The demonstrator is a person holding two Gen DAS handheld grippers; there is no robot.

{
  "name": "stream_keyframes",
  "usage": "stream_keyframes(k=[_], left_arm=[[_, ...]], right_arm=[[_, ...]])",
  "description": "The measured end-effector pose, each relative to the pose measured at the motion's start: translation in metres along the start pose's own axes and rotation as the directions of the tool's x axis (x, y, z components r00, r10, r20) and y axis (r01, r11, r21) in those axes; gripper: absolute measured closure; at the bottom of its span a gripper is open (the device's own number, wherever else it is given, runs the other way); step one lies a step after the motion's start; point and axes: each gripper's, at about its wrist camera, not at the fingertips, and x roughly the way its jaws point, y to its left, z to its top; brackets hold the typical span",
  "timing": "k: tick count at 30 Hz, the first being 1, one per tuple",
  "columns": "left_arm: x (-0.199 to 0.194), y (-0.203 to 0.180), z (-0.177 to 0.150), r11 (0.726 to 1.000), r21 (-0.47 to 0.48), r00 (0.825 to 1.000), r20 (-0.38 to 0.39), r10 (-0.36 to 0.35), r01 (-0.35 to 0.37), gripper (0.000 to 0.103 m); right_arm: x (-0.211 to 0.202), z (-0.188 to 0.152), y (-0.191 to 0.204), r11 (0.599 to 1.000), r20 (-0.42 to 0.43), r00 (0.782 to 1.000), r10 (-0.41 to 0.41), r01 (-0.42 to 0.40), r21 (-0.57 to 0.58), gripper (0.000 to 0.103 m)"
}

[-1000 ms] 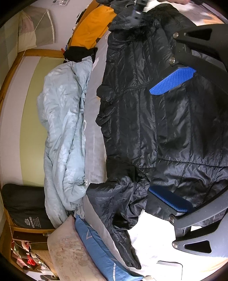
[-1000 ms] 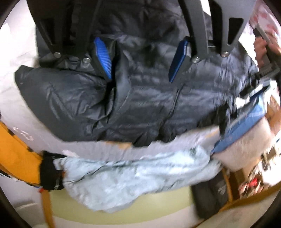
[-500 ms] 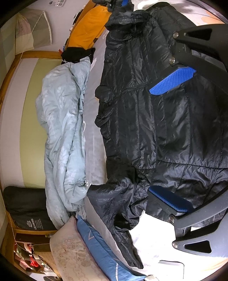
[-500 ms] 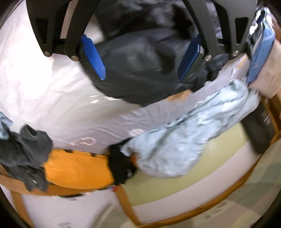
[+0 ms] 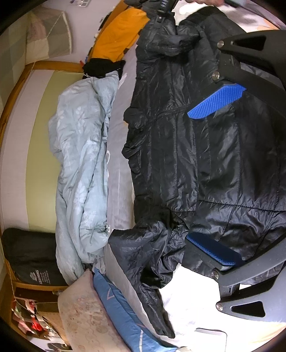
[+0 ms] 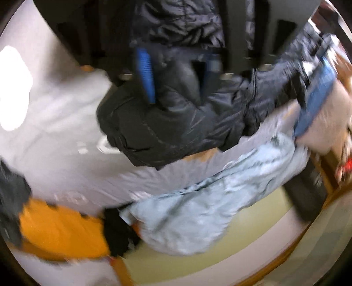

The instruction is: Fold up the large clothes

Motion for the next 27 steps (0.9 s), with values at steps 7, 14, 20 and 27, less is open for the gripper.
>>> stream_keyframes(k=[7,14,20,27], left_arm=[[-0.005,0.003,0.002,1.000,-0.014,1.000,0.017,-0.022,0.022,0.000],[-0.008,0.001,0.002,0.999,-0.012,0.998,0.023,-0.052,0.052,0.000],[-0.009,0.000,0.002,0.990,-0.023,0.991,0.008,-0.137,0.137,0.000],[-0.011,-0.019,0.002,0.975,0.049,0.976,-0.011,-0.216,0.217,0.024]], right_arm=[[-0.016,-0.030,0.054,0.970,0.168,0.985,-0.039,0.077,-0.230,0.090],[-0.023,-0.069,0.115,0.818,-0.012,0.968,0.252,-0.219,-0.532,0.090],[0.001,-0.094,0.129,0.756,-0.222,0.929,0.296,-0.370,-0.540,0.084],[-0.011,-0.089,0.130,0.774,-0.087,0.969,0.233,-0.239,-0.587,0.034]])
